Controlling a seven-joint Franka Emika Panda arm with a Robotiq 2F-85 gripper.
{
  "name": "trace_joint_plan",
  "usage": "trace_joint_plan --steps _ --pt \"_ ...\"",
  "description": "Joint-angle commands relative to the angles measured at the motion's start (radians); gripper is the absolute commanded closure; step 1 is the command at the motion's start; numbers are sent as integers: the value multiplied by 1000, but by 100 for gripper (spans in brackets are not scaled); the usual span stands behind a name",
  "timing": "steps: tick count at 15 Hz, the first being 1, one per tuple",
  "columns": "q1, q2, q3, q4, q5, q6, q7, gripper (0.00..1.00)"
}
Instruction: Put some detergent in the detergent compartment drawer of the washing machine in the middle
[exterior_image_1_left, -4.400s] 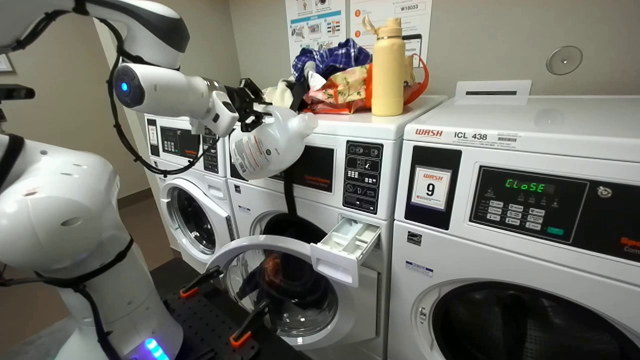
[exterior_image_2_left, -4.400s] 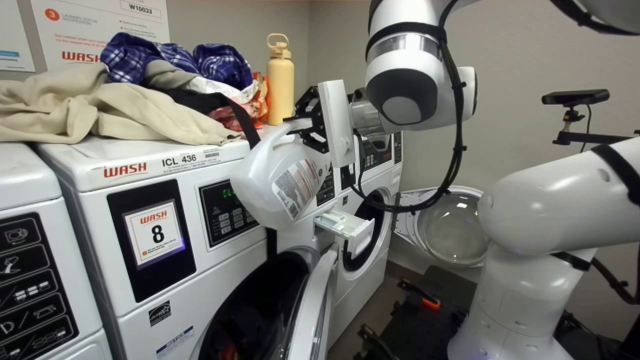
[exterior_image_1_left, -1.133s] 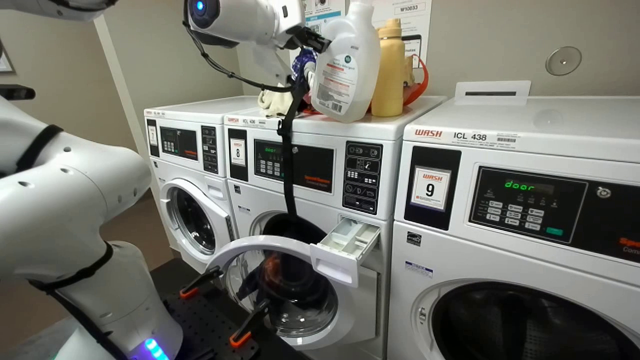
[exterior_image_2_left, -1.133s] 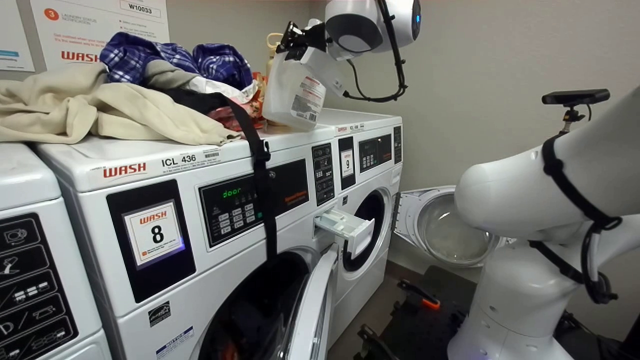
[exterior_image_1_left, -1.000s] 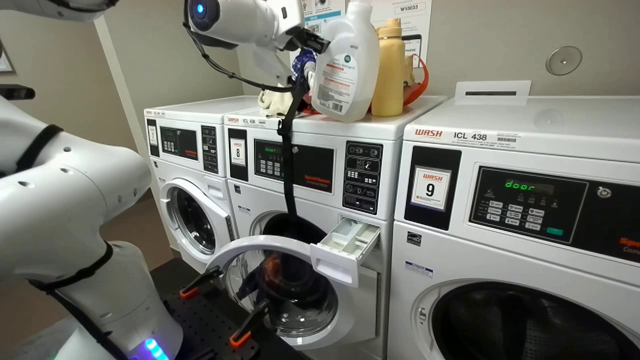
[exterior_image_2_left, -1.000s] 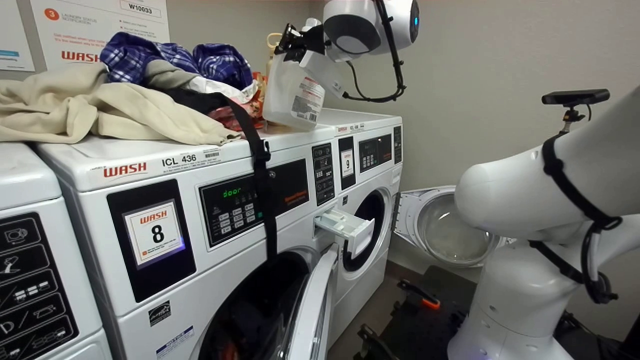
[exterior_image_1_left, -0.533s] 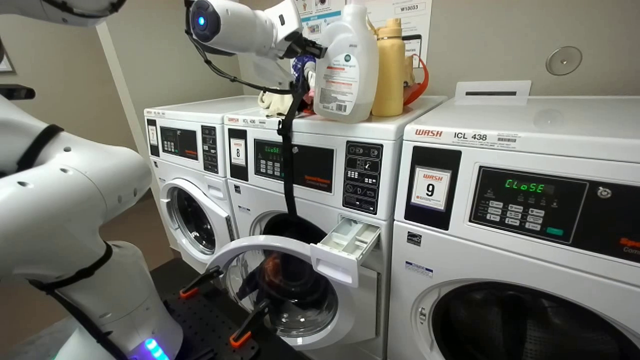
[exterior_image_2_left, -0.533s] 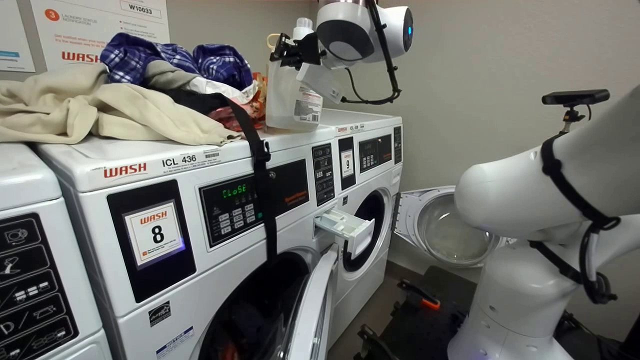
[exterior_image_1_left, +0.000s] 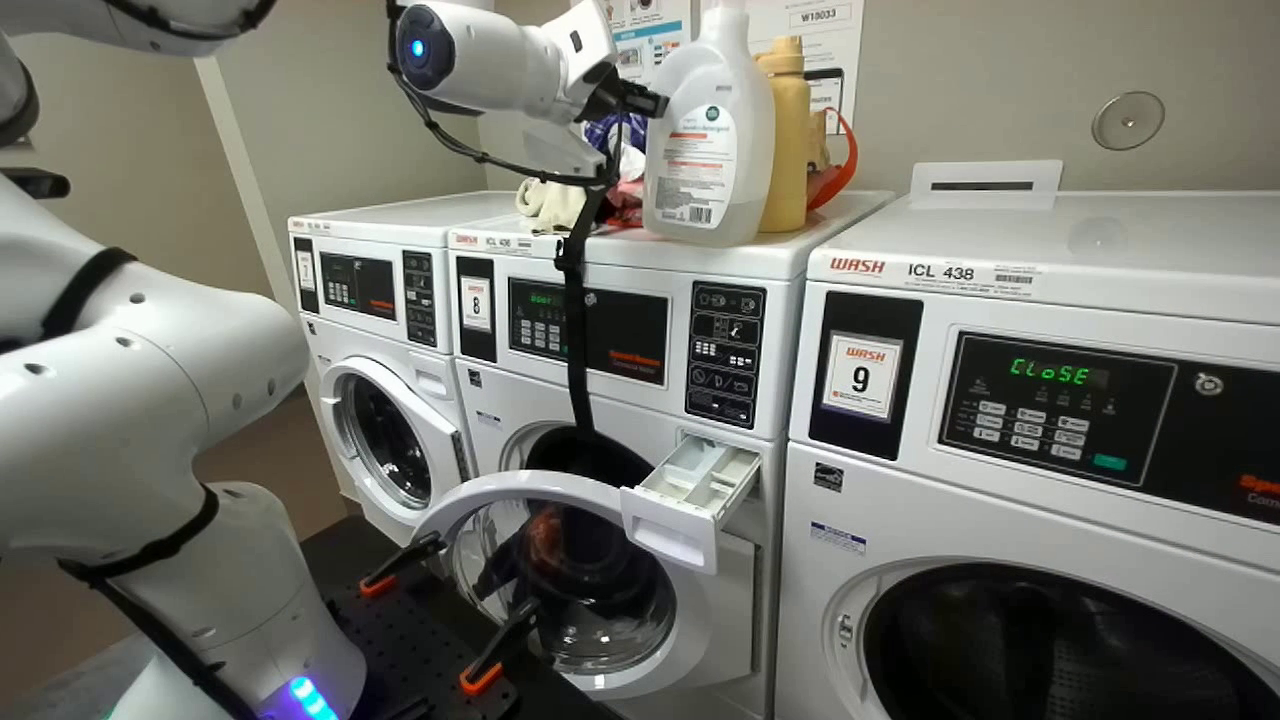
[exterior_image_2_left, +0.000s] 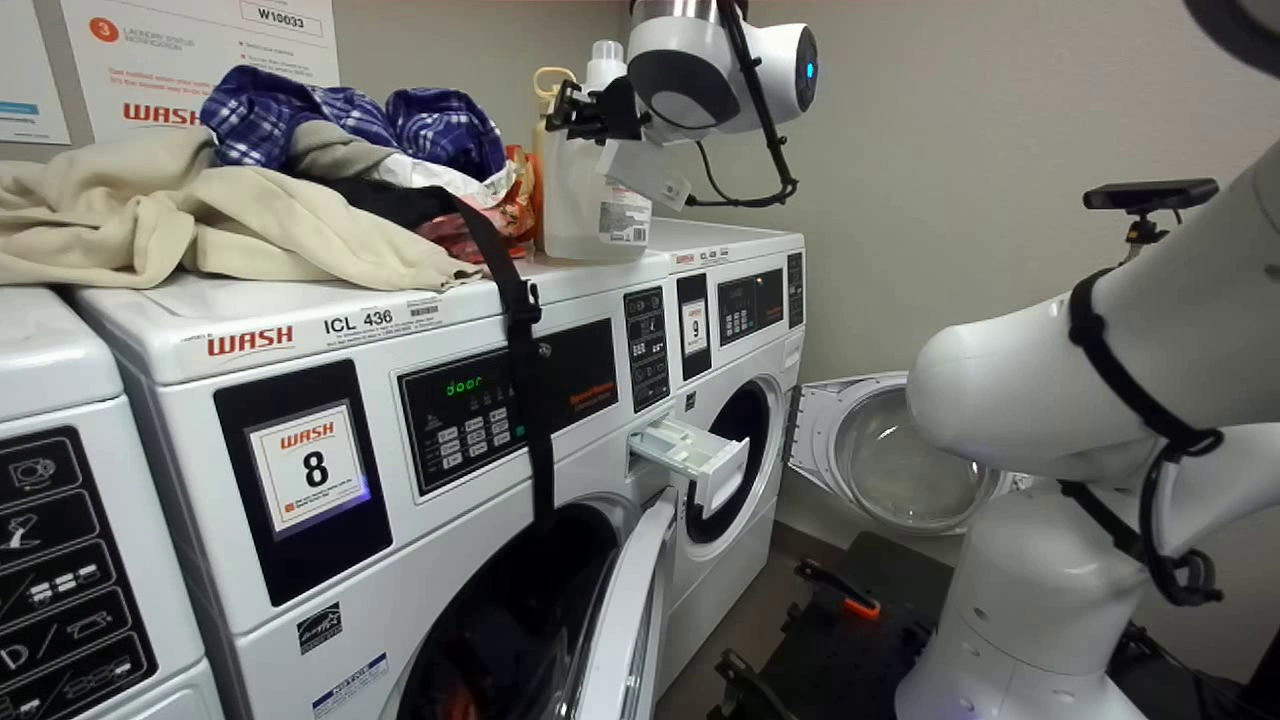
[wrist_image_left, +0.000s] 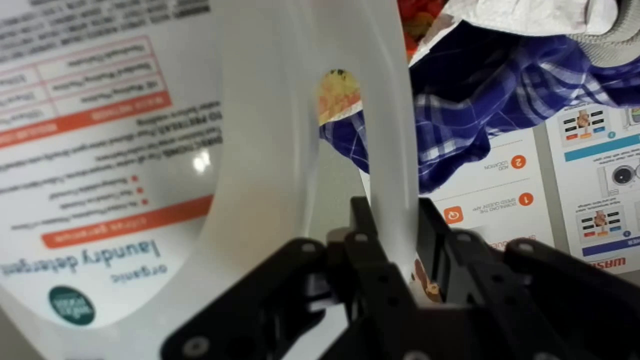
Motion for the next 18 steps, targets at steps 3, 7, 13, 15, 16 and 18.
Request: trace_joint_plan --steps 3,7,13,15,16,18 --pt "-47 -16 43 30 91 2 -55 41" --pt "-27 -95 77 -7 211 8 -57 12" --pt "-102 -58 88 77 154 39 -13 0" --pt "-99 -30 66 90 109 53 16 0" --pt "-85 -25 63 89 86 71 42 0" --pt "-83 -6 59 99 26 91 106 0"
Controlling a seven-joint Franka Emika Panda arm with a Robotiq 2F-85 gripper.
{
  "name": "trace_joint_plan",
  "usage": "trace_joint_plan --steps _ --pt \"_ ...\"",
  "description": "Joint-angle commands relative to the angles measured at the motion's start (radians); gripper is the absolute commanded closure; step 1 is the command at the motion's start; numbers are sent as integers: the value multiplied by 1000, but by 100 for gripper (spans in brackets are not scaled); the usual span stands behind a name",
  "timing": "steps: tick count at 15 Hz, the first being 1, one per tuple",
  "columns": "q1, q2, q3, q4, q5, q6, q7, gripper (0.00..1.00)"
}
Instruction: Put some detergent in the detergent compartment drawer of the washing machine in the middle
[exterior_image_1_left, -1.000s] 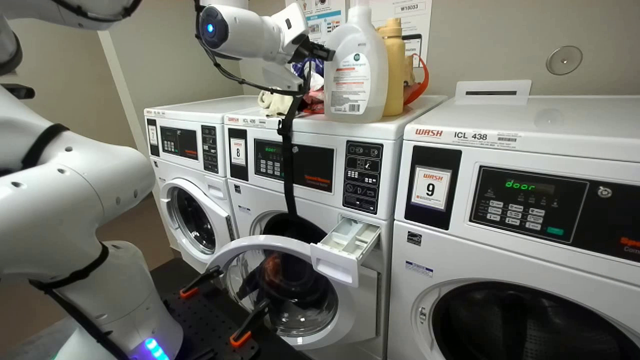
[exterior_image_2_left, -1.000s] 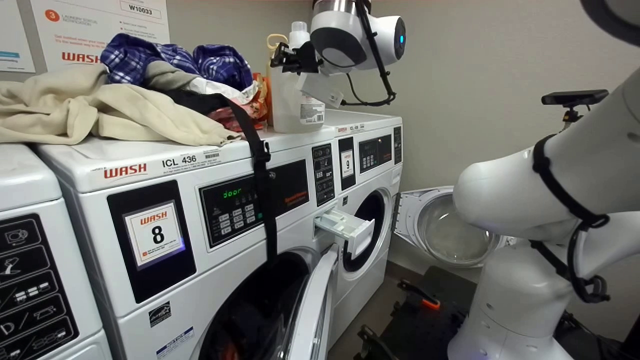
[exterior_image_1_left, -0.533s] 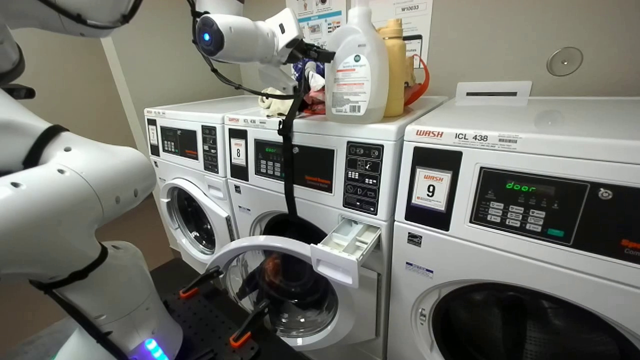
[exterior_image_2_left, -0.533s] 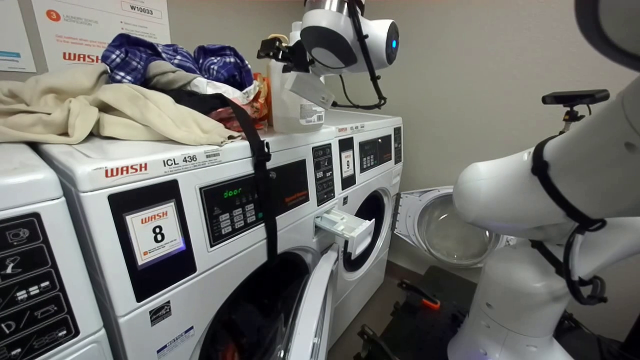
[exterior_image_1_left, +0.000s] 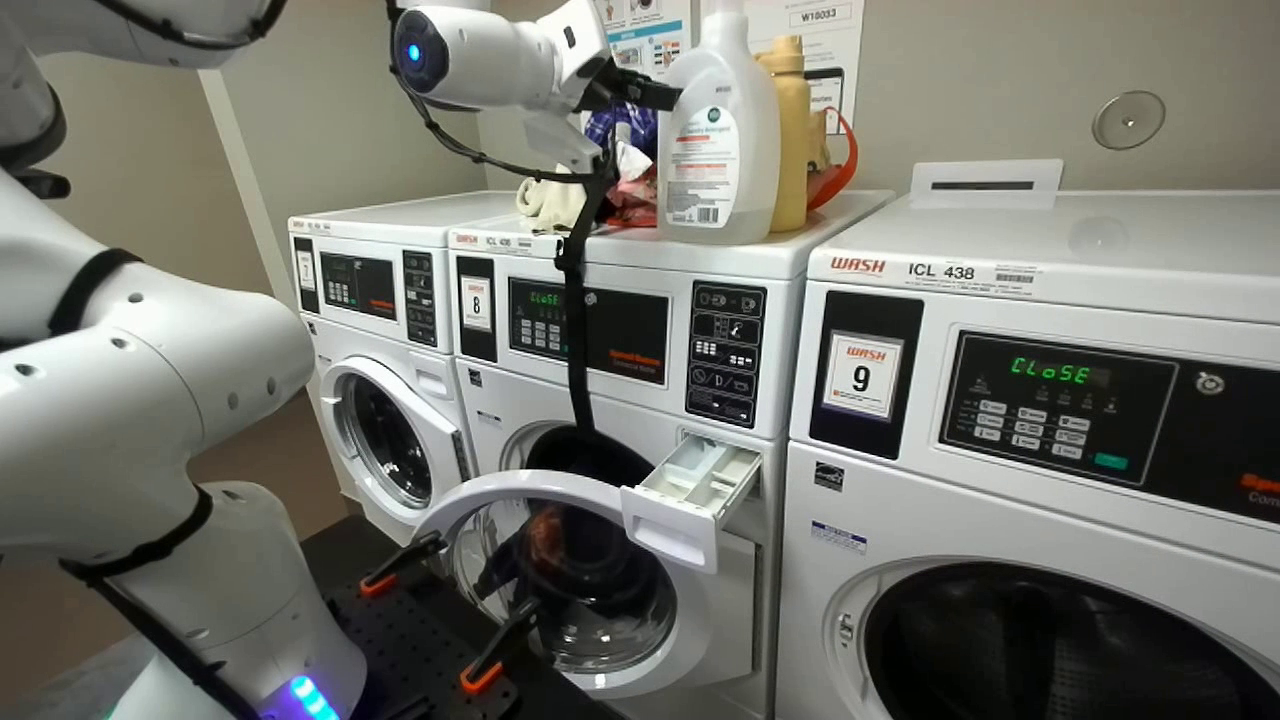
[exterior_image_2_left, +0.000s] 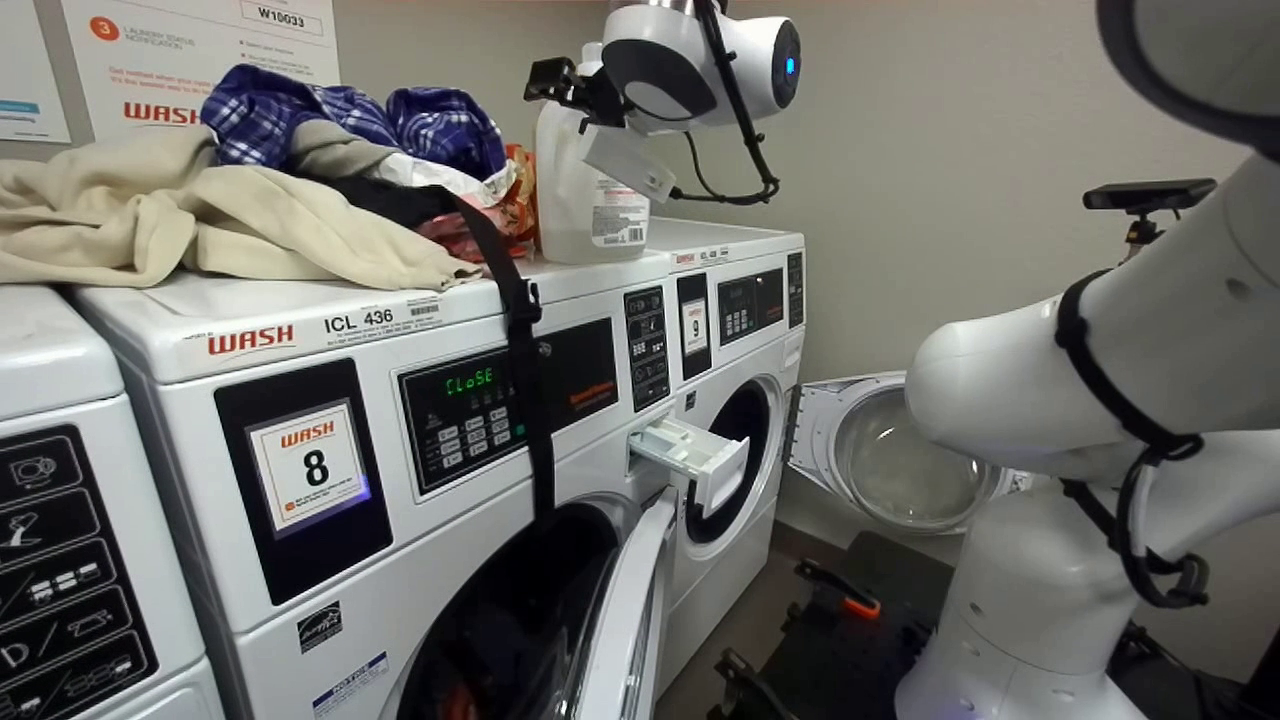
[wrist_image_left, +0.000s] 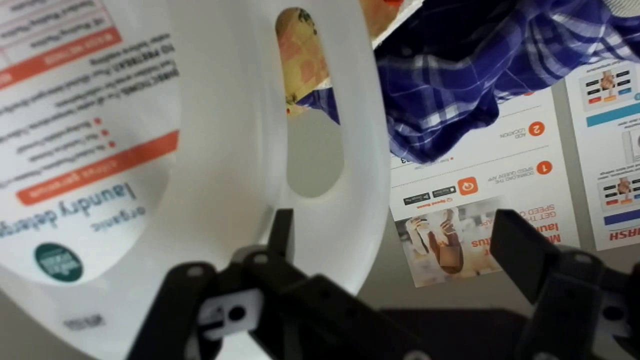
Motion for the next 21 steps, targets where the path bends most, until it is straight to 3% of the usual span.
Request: trace_joint_plan --steps 1,10,14,15,17,18,20,21 --pt "3 51 -8 42 -100 61 111 0" --pt "78 154 -40 41 -401 76 454 0" --pt "103 177 -60 24 -528 31 649 0" --pt "268 149 -168 -35 -601 64 747 0" --pt "368 118 -248 -70 -700 49 887 0" --pt "361 48 -257 -95 -736 -3 973 0" --pt "446 -2 -320 -130 -825 -5 1100 0" --pt "599 52 -407 -139 -928 98 1156 0"
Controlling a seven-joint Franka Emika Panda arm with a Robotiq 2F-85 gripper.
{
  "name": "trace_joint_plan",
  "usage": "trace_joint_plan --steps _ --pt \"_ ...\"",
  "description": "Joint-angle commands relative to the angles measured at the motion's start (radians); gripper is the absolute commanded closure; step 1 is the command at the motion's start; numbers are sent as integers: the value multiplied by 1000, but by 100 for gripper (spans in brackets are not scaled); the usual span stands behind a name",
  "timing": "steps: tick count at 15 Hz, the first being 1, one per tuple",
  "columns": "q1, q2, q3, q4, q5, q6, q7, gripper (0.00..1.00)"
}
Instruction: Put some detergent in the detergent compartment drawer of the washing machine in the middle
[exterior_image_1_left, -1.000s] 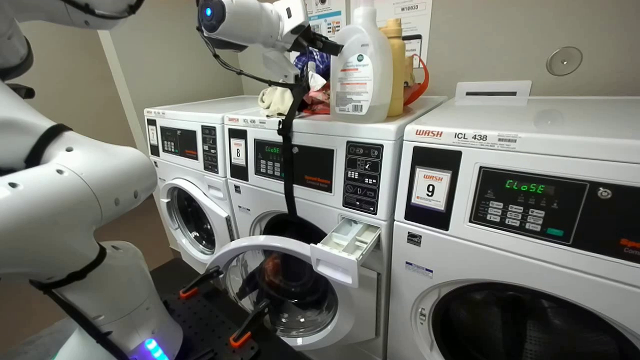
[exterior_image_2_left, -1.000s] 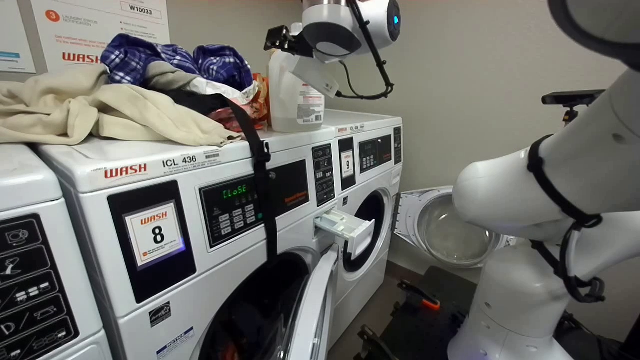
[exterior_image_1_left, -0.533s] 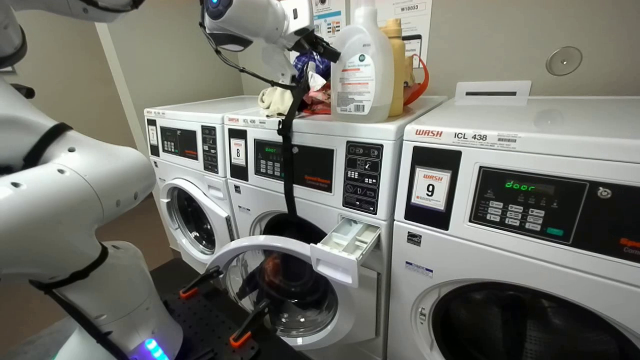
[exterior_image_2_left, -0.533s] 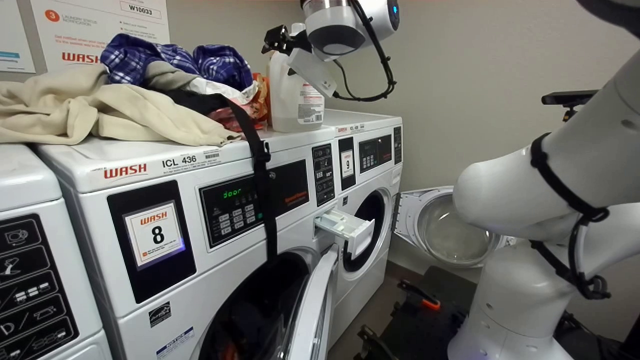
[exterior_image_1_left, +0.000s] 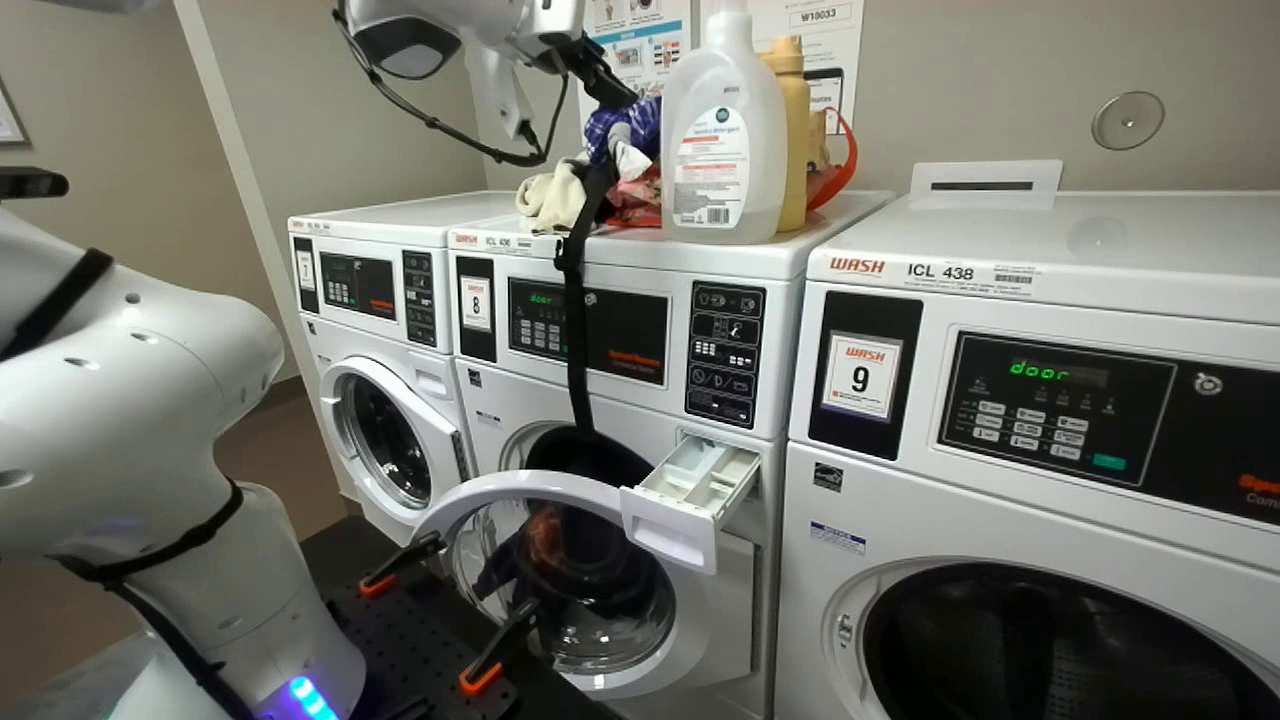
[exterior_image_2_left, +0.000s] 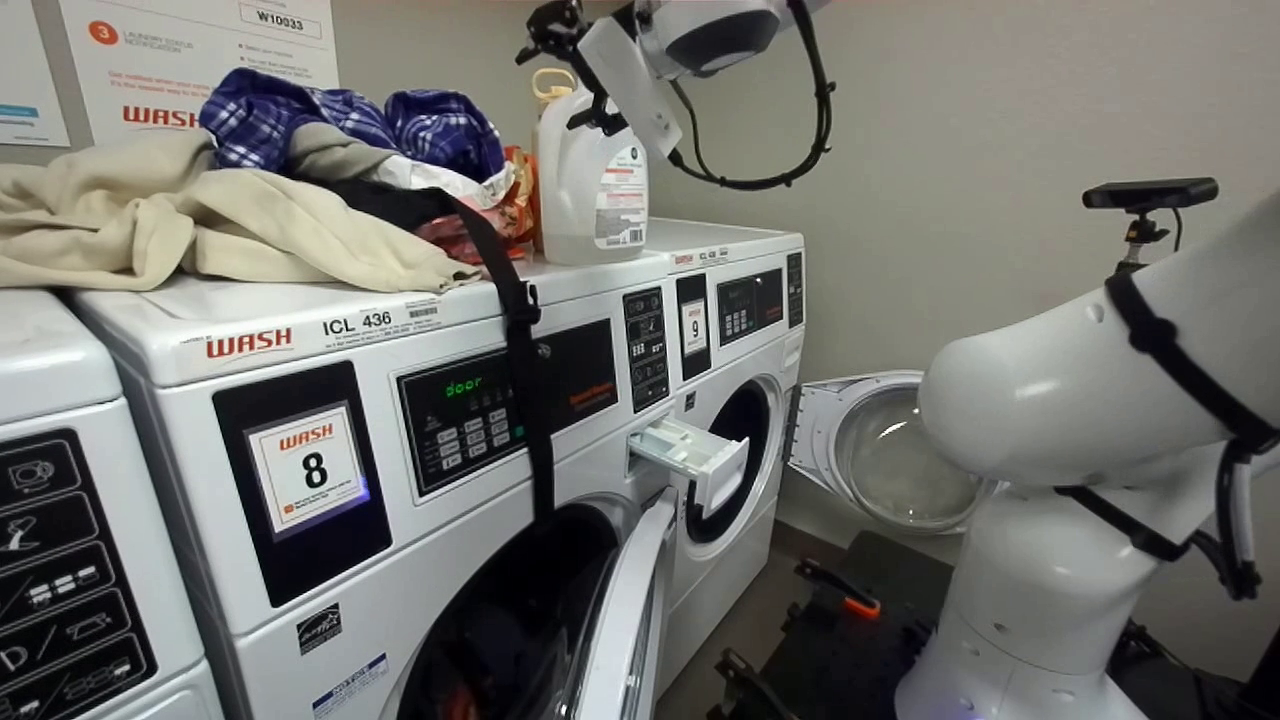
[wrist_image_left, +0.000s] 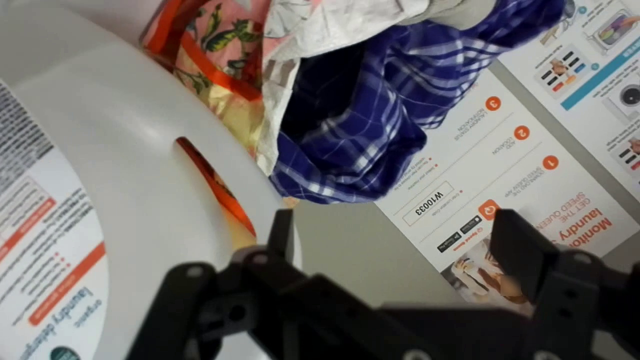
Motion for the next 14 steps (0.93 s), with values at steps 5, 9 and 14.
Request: trace_joint_plan --steps 5,9,14 --pt "231 -214 -186 -141 -405 -51 527 0" --pt "414 -237 -331 -166 -724 -28 827 0" --pt "523 -262 -436 -172 -859 -20 983 0"
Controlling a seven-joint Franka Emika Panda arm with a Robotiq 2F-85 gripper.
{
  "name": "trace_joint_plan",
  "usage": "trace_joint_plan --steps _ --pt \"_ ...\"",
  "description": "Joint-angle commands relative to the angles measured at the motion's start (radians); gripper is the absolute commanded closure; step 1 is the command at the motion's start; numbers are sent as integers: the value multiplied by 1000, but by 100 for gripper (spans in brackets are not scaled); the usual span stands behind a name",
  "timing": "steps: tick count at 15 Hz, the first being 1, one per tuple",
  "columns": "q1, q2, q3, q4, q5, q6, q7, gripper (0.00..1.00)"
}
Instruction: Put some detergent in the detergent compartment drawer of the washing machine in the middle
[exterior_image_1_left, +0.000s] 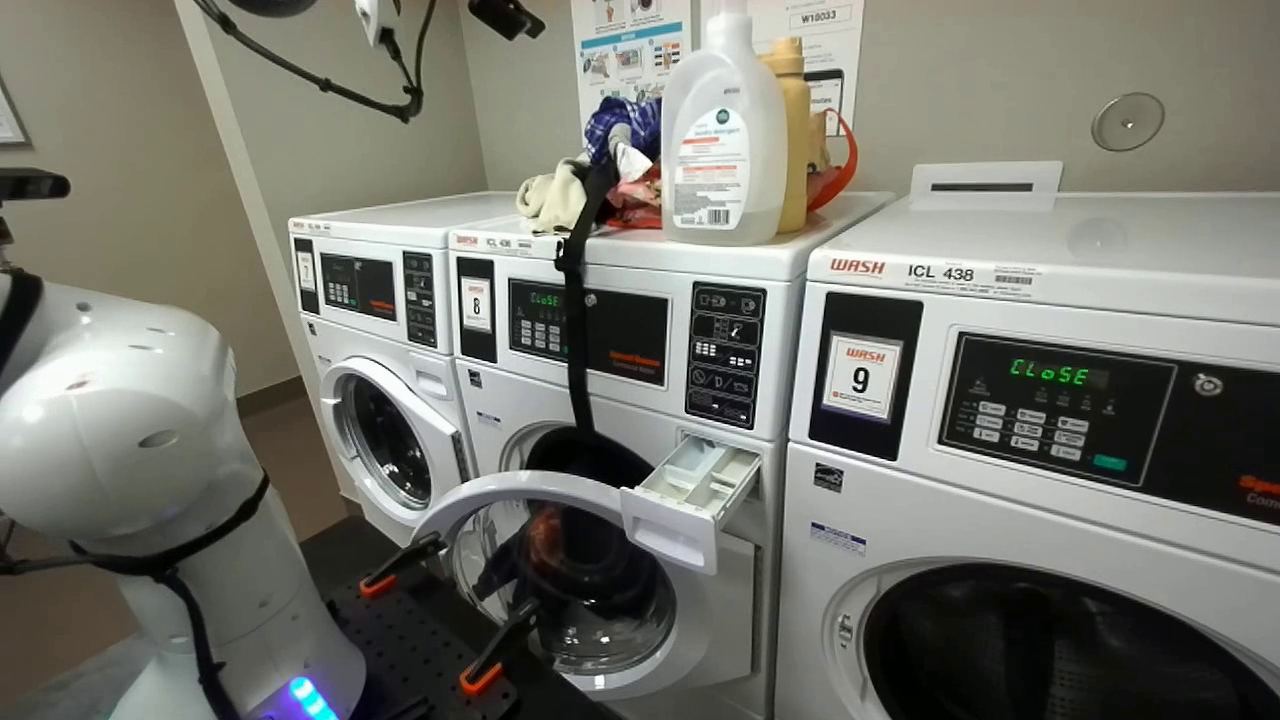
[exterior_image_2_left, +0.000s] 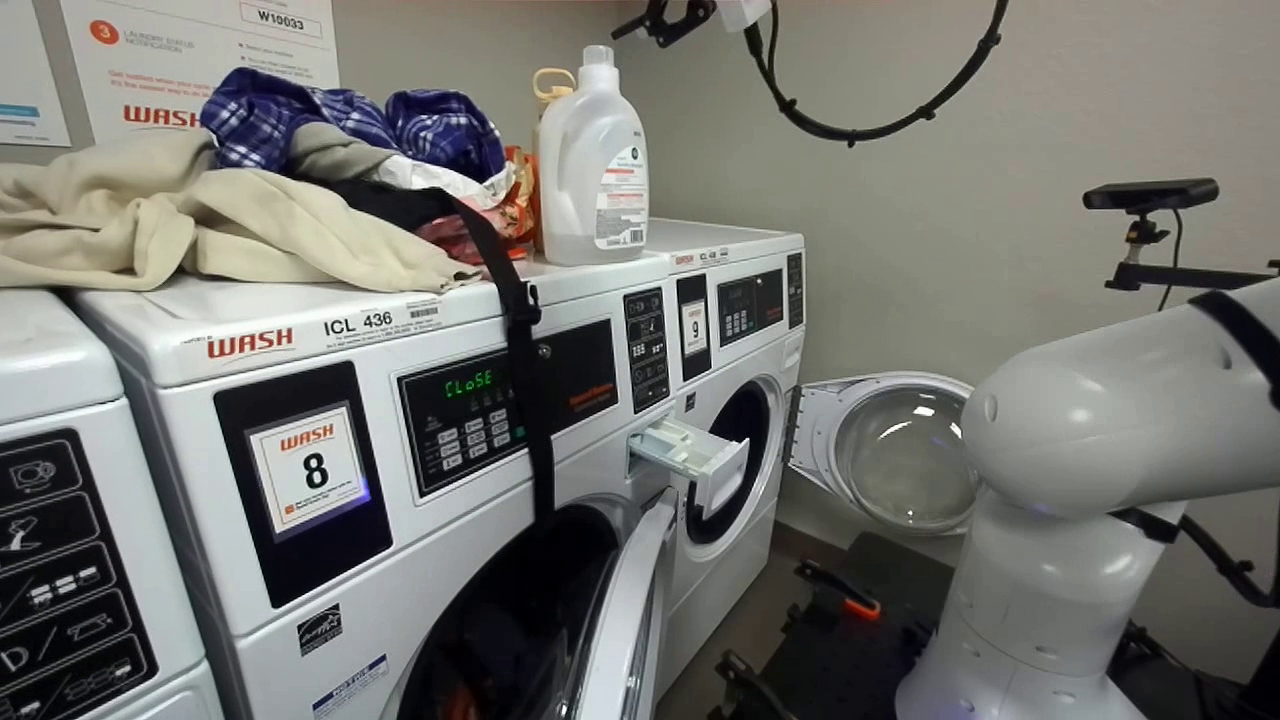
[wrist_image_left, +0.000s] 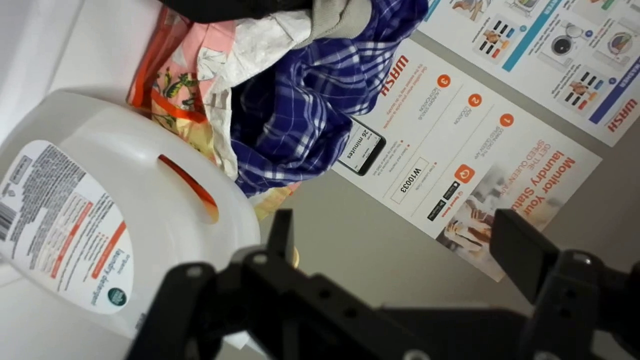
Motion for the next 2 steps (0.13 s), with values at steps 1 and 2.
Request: trace_joint_plan --steps 1,2 --pt "57 -27 -58 -15 -69 -9 96 0" --pt "66 -25 -72 -13 -84 -10 108 0"
